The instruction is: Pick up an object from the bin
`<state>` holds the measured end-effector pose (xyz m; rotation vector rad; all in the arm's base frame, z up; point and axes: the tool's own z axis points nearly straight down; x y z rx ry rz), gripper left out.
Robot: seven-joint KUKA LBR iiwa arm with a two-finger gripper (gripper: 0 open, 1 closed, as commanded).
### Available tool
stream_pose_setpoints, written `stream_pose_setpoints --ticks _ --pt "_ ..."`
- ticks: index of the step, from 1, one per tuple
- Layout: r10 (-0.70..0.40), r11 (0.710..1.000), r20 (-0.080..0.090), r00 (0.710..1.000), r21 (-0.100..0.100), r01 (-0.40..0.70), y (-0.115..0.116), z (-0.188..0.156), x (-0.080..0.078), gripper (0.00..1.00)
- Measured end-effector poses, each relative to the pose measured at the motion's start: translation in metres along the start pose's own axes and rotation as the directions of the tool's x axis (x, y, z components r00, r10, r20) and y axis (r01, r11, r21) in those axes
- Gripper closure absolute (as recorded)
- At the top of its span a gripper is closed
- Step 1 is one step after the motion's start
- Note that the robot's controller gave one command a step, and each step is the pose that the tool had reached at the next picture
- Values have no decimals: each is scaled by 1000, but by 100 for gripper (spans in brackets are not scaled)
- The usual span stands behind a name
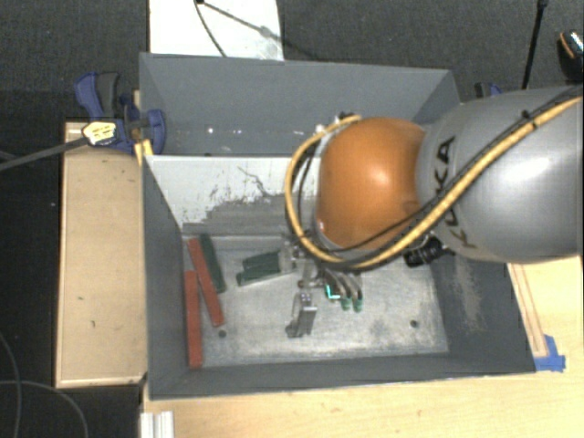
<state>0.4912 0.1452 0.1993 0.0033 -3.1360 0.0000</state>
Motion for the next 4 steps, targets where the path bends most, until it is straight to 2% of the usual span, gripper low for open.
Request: stream_pose_setpoints --ticks 1,2,3,4 --pt "-109 994 2 994 1 109 -29 132 -51 0" --pt "-105 994 10 994 -1 106 -27 127 -53 100" --pt "-199 980 15 980 -1 199 18 24 -32 100" --pt "-194 981 7 981 0 194 16 29 -31 0"
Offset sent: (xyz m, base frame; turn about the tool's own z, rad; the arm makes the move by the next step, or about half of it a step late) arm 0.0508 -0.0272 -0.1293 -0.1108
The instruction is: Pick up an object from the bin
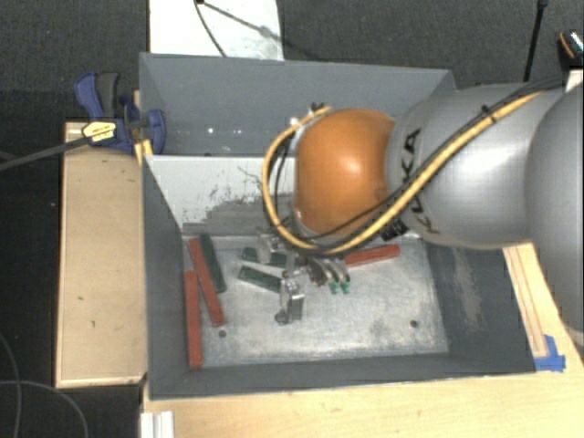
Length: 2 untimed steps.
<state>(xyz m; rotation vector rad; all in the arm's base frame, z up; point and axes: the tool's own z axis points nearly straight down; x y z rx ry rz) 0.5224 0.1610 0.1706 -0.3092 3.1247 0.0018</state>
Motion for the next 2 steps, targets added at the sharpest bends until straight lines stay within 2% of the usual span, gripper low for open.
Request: stream_pose_setpoints --ticks 1,2 --pt "-8 1000 0 1000 0 8 2 105 -62 0" --pt "-2 1000 3 1000 -1 2 2 100 -62 100"
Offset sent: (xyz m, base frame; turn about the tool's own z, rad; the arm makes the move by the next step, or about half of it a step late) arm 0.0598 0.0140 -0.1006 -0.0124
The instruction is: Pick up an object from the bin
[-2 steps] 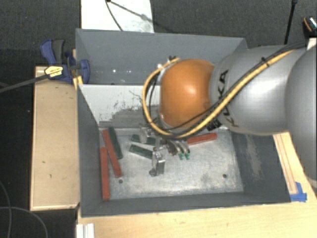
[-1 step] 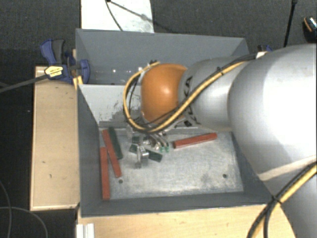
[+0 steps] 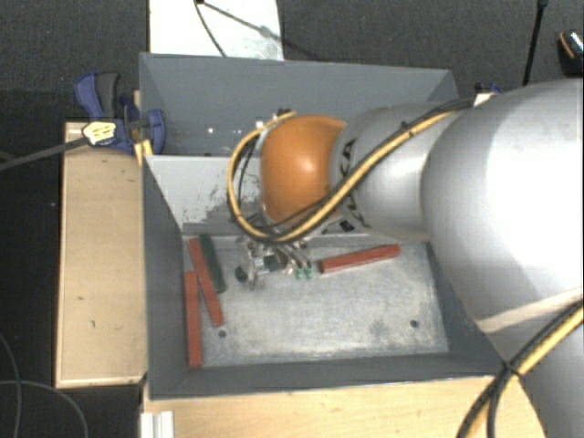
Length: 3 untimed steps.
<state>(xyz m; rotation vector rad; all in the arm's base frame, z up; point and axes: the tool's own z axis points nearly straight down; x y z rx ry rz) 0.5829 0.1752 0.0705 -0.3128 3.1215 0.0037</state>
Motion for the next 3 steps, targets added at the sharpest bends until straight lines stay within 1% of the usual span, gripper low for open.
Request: stream_pose_setpoints --ticks 1,2,3 --pt "33 999 6 999 0 -33 -17 -129 43 100" --pt "-312 950 1 950 -2 312 59 -103 21 100" --pt "-298 955 4 955 1 298 52 -156 27 100"
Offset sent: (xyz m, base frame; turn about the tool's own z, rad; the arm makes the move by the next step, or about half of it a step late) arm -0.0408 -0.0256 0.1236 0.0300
